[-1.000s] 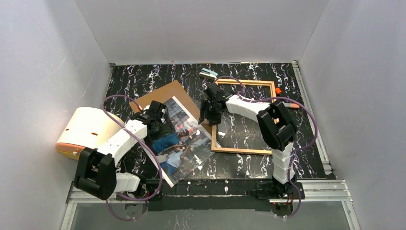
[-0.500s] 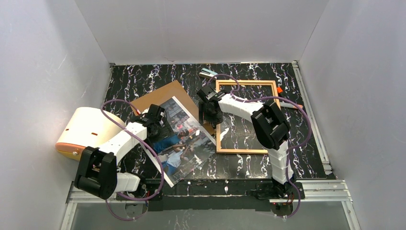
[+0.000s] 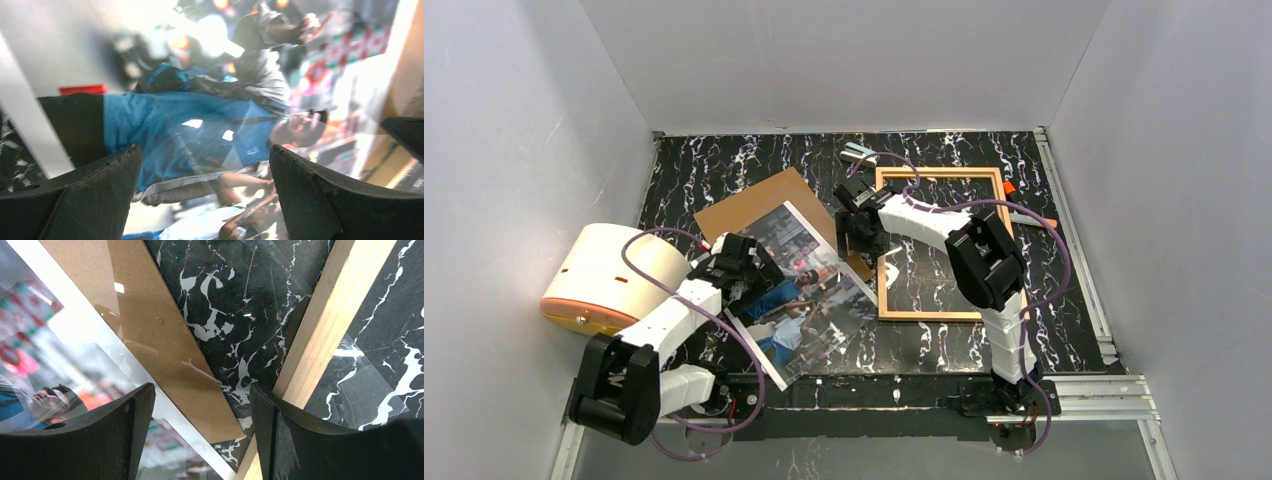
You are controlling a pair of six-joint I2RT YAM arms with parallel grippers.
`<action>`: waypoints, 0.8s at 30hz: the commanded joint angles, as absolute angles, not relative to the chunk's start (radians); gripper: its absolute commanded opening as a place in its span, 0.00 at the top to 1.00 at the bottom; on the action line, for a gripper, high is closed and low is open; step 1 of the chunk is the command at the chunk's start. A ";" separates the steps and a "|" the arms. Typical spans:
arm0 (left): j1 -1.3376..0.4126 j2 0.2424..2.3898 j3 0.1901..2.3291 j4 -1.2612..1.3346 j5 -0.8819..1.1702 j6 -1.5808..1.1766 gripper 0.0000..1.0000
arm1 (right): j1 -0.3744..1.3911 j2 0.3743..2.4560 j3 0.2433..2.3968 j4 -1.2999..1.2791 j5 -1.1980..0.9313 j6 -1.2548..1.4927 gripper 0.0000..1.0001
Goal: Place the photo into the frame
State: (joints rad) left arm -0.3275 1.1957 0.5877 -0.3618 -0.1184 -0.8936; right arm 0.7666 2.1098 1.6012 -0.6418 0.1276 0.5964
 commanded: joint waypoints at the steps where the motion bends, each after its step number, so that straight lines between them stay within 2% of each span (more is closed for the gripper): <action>1: -0.318 1.183 0.461 -0.182 -0.027 -0.972 0.02 | 0.770 2.194 1.576 -0.655 0.088 0.603 0.22; 6: -0.311 1.172 0.373 -0.019 0.048 -1.042 0.03 | 0.770 2.227 1.568 -0.670 0.078 0.604 0.22; 12: -0.310 1.147 0.313 0.035 0.066 -1.111 0.05 | 0.771 2.268 1.575 -0.674 0.060 0.586 0.22; 24: -0.274 1.042 0.426 -0.170 -0.047 -1.013 0.04 | 0.789 2.291 1.584 -0.608 -0.184 0.603 0.22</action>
